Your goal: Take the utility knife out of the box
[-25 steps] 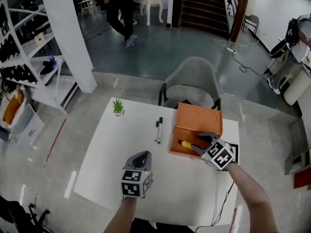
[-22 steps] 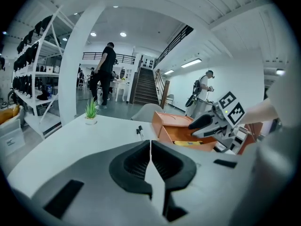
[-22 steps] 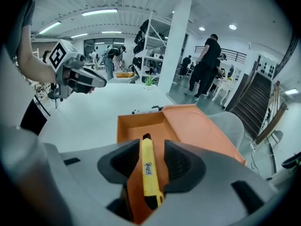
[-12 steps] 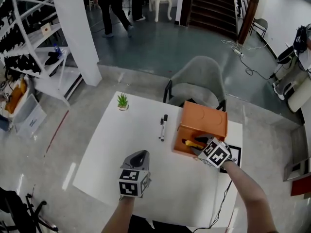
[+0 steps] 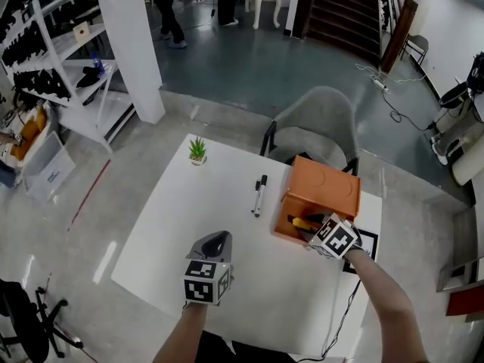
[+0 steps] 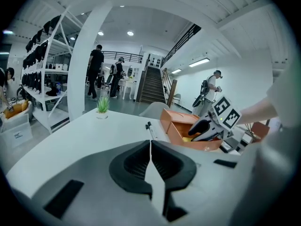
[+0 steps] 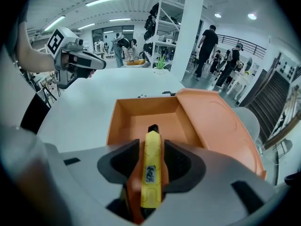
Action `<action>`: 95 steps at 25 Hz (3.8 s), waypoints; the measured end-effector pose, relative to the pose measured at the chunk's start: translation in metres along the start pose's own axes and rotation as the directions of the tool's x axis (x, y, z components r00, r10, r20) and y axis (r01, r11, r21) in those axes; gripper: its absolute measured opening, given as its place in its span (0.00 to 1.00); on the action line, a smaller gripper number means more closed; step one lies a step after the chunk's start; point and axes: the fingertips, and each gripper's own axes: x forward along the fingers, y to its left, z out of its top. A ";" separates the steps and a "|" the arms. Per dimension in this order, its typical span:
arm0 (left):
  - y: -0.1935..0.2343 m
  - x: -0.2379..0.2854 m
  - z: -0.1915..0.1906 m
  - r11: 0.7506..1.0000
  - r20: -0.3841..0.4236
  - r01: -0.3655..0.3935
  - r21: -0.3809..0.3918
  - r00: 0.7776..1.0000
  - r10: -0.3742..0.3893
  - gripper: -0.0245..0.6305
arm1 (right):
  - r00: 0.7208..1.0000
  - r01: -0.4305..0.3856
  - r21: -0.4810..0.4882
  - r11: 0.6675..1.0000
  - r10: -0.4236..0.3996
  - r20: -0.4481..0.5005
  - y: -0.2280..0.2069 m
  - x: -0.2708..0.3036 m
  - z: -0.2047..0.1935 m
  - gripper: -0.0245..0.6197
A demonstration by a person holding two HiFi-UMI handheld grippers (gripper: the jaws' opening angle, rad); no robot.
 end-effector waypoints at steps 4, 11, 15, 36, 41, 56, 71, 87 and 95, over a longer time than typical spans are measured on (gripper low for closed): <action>0.003 0.000 -0.002 1.000 -0.006 -0.008 -0.004 1.000 0.008 0.06 | 0.995 -0.042 -0.045 0.998 0.038 -0.088 0.001 0.005 -0.008 0.32; 0.007 0.000 -0.002 1.000 -0.008 -0.016 -0.011 1.000 0.016 0.06 | 0.987 -0.076 -0.117 0.990 0.057 -0.153 0.007 0.013 -0.007 0.31; 0.010 0.003 -0.003 1.000 -0.014 -0.020 -0.015 1.000 0.020 0.06 | 0.988 -0.075 -0.109 0.991 0.059 -0.145 0.004 0.016 -0.007 0.30; 0.003 0.010 -0.013 1.000 -0.032 0.006 -0.030 0.999 -0.007 0.06 | 0.985 -0.149 0.033 0.988 0.151 -0.083 0.002 0.018 -0.011 0.27; 0.003 0.009 -0.010 1.000 -0.030 0.007 -0.028 1.000 -0.008 0.06 | 0.986 -0.138 0.002 0.990 0.138 -0.089 0.003 0.018 -0.008 0.22; -0.002 0.004 -0.009 0.999 -0.029 0.037 -0.010 0.999 -0.037 0.06 | 0.992 -0.046 -0.070 0.996 0.038 -0.118 0.003 0.014 -0.009 0.21; -0.014 0.002 0.003 0.995 -0.012 0.093 0.025 0.996 -0.093 0.06 | 0.992 0.101 0.068 0.993 -0.105 0.065 0.002 -0.033 0.017 0.21; -0.035 0.002 0.009 0.979 -0.020 0.189 0.070 0.982 -0.188 0.06 | 0.913 0.273 0.260 0.926 -0.335 0.234 0.003 -0.104 0.042 0.21; -0.050 0.001 0.008 0.966 -0.034 0.236 0.109 0.972 -0.234 0.06 | 0.837 0.273 0.457 0.846 -0.443 0.320 0.016 -0.143 0.036 0.21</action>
